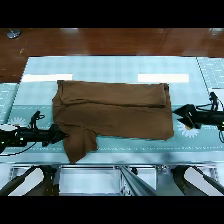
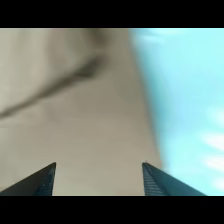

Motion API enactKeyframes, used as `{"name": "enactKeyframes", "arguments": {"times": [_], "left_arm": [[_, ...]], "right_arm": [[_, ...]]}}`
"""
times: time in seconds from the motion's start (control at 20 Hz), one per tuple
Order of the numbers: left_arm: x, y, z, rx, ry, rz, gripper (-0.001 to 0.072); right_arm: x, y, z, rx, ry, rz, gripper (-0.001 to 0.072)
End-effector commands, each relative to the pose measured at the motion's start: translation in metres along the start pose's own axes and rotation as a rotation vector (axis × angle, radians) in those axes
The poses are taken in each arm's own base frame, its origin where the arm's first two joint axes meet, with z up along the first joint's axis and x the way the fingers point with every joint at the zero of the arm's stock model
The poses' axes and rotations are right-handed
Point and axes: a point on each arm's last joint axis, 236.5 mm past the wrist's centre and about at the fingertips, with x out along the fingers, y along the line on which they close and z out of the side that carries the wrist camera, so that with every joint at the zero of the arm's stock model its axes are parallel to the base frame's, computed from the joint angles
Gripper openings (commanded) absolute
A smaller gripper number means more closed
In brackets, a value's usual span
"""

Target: Fold the shirts.

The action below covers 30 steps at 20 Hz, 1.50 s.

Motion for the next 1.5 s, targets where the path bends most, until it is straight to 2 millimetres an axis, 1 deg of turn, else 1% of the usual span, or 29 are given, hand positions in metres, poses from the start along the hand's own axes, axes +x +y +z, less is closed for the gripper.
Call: {"name": "enactKeyframes", "arguments": {"times": [0.0,0.05,0.1,0.2,0.25,0.35,0.4,0.55,0.65,0.75,0.85,0.9,0.95,1.0,1.05,1.15,1.3,1.4,1.45], "left_arm": [[0.003,-0.014,-0.002,0.025,0.006,-0.052,0.0027],[0.003,-0.015,-0.001,0.023,-0.001,-0.054,0.0027],[0.003,-0.015,0.0,0.023,-0.004,-0.052,0.0027],[0.003,-0.014,0.001,0.023,-0.008,-0.05,0.0027],[0.003,-0.014,0.001,0.022,-0.008,-0.05,0.0027],[0.003,-0.014,0.001,0.022,-0.008,-0.05,0.0027],[0.003,-0.014,0.001,0.022,-0.008,-0.05,0.0027],[0.003,-0.014,0.001,0.022,-0.011,-0.049,0.0027],[0.003,-0.013,0.003,0.021,-0.017,-0.046,0.0028],[0.003,-0.015,0.003,0.018,-0.017,-0.052,0.0028],[0.003,-0.015,0.003,0.019,-0.018,-0.052,0.0028],[0.003,-0.015,0.003,0.019,-0.018,-0.053,0.0027],[0.003,-0.015,0.003,0.019,-0.018,-0.053,0.0028],[0.001,-0.017,0.006,0.025,-0.024,-0.054,0.0028],[-0.003,-0.02,0.011,0.037,-0.032,-0.057,0.0027],[-0.016,-0.033,0.029,0.079,-0.065,-0.065,0.0027],[-0.044,-0.057,0.067,0.131,-0.157,-0.065,0.0027],[-0.059,-0.074,0.094,0.153,-0.222,-0.062,0.0027],[-0.064,-0.082,0.107,0.167,-0.243,-0.057,0.0027]], "right_arm": [[-0.015,-0.065,-0.038,0.098,0.141,-0.228,0.062],[-0.014,-0.067,-0.05,0.121,0.182,-0.233,0.062],[-0.009,-0.065,-0.061,0.138,0.211,-0.214,0.062],[0.001,-0.06,-0.078,0.172,0.247,-0.169,0.062],[0.005,-0.059,-0.082,0.186,0.255,-0.155,0.0621],[0.01,-0.043,-0.077,0.181,0.232,-0.078,0.062],[0.011,-0.039,-0.075,0.183,0.226,-0.06,0.062],[0.012,-0.036,-0.075,0.181,0.224,-0.052,0.062],[0.021,-0.031,-0.087,0.114,0.286,-0.08,0.062],[0.036,-0.03,-0.091,0.086,0.316,-0.1,0.062],[0.048,-0.014,-0.093,0.086,0.337,-0.044,0.0609],[0.052,-0.006,-0.092,0.064,0.337,-0.011,0.0471],[0.054,-0.001,-0.09,0.041,0.328,0.01,0.0209],[0.054,0.005,-0.086,0.014,0.315,0.037,0.0028],[0.052,0.008,-0.081,-0.001,0.307,0.041,0.0029],[0.045,0.015,-0.065,-0.045,0.281,0.036,0.0028],[0.03,0.036,-0.025,-0.102,0.203,0.044,0.0028],[0.027,0.052,-0.003,-0.147,0.179,0.053,0.0028],[0.028,0.06,0.005,-0.174,0.176,0.053,0.0028]]}}
